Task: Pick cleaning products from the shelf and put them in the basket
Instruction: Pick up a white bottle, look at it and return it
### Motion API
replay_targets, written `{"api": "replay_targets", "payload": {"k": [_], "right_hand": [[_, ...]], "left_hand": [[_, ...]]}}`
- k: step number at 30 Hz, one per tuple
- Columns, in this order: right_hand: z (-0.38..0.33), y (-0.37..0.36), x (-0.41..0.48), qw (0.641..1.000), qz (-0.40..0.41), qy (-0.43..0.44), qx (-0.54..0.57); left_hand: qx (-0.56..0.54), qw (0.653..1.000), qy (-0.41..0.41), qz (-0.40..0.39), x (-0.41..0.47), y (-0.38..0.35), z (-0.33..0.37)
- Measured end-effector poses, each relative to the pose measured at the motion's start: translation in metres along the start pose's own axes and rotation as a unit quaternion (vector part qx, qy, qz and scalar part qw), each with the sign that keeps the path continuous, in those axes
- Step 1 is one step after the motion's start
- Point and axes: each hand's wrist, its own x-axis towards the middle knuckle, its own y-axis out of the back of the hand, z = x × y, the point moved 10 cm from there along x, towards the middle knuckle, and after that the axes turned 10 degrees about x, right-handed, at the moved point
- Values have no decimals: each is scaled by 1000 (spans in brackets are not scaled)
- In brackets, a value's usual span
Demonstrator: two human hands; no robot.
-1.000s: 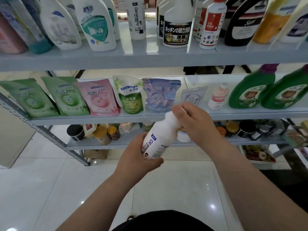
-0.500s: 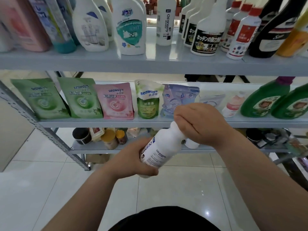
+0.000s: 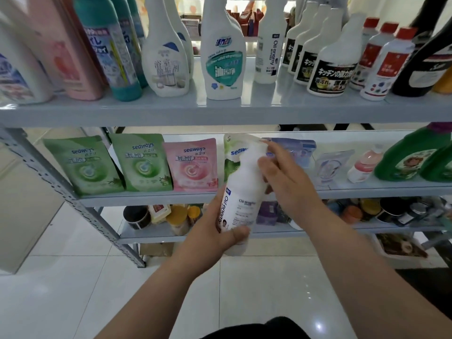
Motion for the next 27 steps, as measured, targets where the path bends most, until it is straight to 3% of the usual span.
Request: {"api": "replay_targets", "payload": {"k": [5, 13, 16, 19, 21, 23, 25, 27], "right_hand": [[26, -17, -5, 994, -17, -39, 100], [-5, 30, 38, 991, 1, 36, 127], [-20, 54, 69, 985, 26, 80, 151], [-26, 81, 105, 976, 74, 103, 176], [-29, 98, 129, 976, 101, 117, 157], [-31, 112, 152, 975, 119, 130, 133], [-31, 121, 173, 975, 129, 140, 117], [-28, 125, 190, 975, 137, 143, 96]], "left_hand": [[-184, 982, 4, -27, 25, 4, 20], [-187, 981, -52, -11, 95, 2, 88], [-49, 995, -68, 49, 120, 17, 117], [135, 973, -136, 125, 137, 44, 145], [314, 920, -157, 176, 148, 59, 148], [473, 841, -159, 208, 161, 65, 144], [566, 790, -131, 195, 176, 62, 133], [611, 762, -115, 182, 187, 57, 121]]}}
